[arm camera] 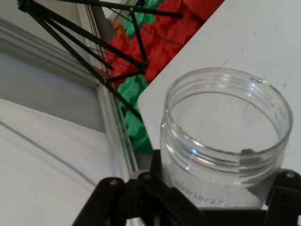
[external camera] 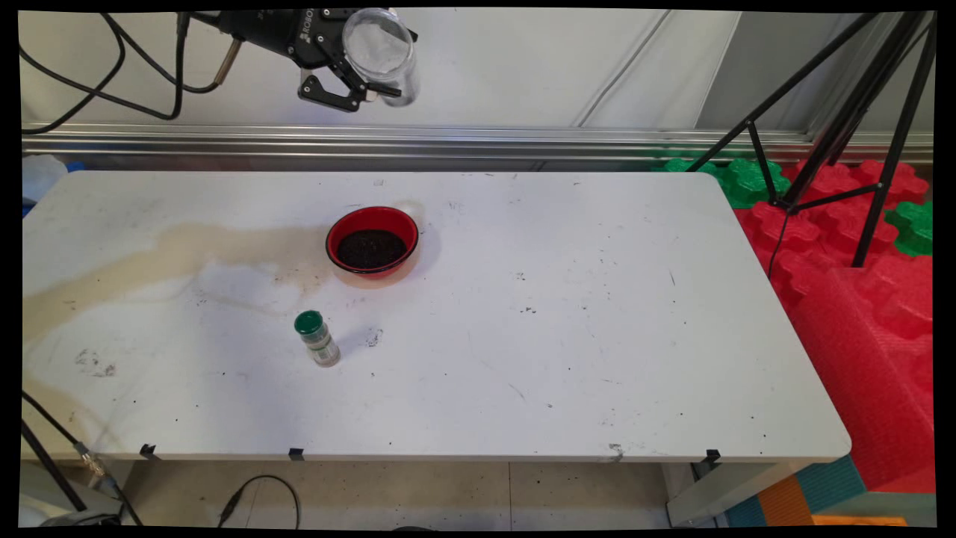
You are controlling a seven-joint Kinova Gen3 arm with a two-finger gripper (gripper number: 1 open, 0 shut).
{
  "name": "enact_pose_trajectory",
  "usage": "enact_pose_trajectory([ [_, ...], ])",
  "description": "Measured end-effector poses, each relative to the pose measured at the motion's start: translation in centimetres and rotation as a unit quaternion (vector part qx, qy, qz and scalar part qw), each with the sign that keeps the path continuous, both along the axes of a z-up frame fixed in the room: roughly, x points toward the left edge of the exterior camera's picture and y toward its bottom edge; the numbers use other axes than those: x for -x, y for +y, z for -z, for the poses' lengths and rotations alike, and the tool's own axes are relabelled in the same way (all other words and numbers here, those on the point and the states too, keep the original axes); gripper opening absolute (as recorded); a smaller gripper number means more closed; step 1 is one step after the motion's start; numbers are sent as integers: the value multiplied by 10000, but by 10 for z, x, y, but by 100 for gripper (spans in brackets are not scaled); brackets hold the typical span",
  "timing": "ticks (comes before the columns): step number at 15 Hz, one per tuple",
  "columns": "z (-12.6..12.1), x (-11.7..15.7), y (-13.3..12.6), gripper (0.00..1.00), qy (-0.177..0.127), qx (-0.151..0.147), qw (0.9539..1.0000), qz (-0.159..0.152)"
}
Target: Pour the black seasoning powder in the red bowl, then place the picked object on the table
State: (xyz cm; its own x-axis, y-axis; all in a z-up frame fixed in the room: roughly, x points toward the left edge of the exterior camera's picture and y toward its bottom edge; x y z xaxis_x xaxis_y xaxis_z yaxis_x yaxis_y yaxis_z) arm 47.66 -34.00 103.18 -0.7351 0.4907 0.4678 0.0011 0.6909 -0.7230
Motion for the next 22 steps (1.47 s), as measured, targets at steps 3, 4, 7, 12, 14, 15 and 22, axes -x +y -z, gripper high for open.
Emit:
enact_pose_trajectory([
  [3,2,10,-1,0,381,-553,9976,-178],
  [4,3,13,-1,0,491,-721,9959,-230],
  [7,9,22,-3,0,836,-1269,9876,-403],
  [12,27,37,-8,0,1307,-2140,9659,-653],
  [14,37,41,-10,0,1447,-2422,9567,-722],
  [15,42,44,-12,0,1515,-2561,9517,-754],
  [22,85,59,-22,0,1833,-3245,9240,-856],
])
